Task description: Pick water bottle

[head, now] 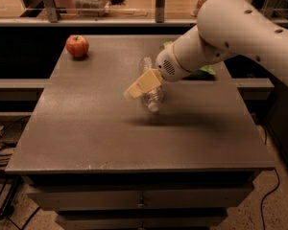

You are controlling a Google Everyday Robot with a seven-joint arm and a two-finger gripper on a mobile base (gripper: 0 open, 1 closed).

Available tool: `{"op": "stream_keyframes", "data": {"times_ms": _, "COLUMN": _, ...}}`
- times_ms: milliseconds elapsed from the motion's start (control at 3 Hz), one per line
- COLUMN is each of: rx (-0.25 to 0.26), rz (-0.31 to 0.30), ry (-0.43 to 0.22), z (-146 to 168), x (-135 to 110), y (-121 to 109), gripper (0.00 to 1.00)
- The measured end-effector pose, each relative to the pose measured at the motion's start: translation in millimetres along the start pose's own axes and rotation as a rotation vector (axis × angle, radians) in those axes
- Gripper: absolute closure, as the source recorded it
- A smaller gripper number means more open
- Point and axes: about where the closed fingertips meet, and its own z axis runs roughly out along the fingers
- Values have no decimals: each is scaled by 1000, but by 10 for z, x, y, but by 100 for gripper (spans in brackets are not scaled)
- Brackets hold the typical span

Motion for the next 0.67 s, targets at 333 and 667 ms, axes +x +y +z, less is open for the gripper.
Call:
{"op": "stream_keyframes", "data": {"times_ms": 333, "rx": -4, "rz": 39, "ry": 26, "z": 243, "x": 53, "y": -19, "gripper": 18}}
{"op": "stream_keyframes", "data": {"times_ms": 667, "rx": -1, "rz": 81, "ry": 53, "z": 391, "x": 168, "y": -67, "gripper": 42}}
